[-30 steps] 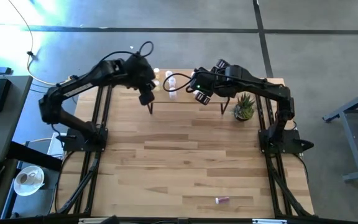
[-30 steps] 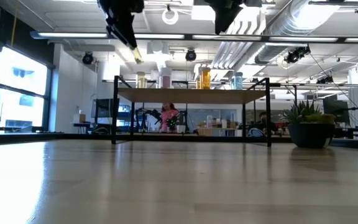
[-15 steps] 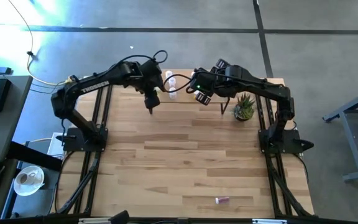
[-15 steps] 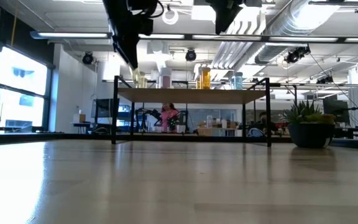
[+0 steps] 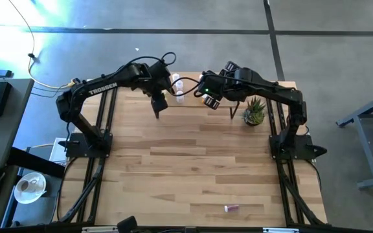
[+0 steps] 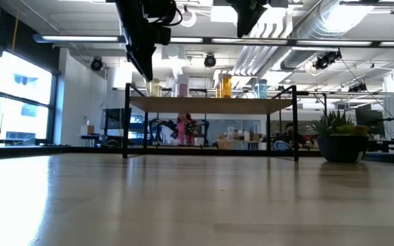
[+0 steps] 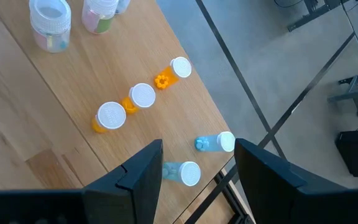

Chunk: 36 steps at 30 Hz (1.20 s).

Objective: Pick and place medicine bottles onto shelf by color
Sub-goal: Put the yellow pill bottle on the shelf aligned with the other yellow pill bottles

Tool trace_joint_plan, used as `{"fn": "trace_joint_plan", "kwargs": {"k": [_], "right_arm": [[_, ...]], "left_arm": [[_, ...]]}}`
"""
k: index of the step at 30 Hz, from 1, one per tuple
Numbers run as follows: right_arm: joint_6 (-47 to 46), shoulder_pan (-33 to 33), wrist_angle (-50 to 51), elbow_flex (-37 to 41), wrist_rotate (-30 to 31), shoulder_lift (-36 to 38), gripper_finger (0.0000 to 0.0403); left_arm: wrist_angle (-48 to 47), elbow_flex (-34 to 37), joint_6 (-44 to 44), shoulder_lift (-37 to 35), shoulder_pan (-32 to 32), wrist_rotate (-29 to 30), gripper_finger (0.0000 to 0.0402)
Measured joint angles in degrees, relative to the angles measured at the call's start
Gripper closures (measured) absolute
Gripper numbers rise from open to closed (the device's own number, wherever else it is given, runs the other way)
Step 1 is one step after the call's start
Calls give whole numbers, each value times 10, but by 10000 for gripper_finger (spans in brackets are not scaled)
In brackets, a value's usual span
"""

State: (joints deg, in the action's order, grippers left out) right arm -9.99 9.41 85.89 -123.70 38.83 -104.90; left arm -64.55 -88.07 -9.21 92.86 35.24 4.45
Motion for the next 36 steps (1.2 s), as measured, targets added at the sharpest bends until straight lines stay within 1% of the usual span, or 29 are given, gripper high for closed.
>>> {"fn": "trace_joint_plan", "kwargs": {"k": [12,36], "right_arm": [[0,0,0,0,0,0,212],[0,0,0,0,0,0,212]], "left_arm": [[-28,-27,0,3,-5,1,289],[-35,-30,0,11,-9,5,289]]}}
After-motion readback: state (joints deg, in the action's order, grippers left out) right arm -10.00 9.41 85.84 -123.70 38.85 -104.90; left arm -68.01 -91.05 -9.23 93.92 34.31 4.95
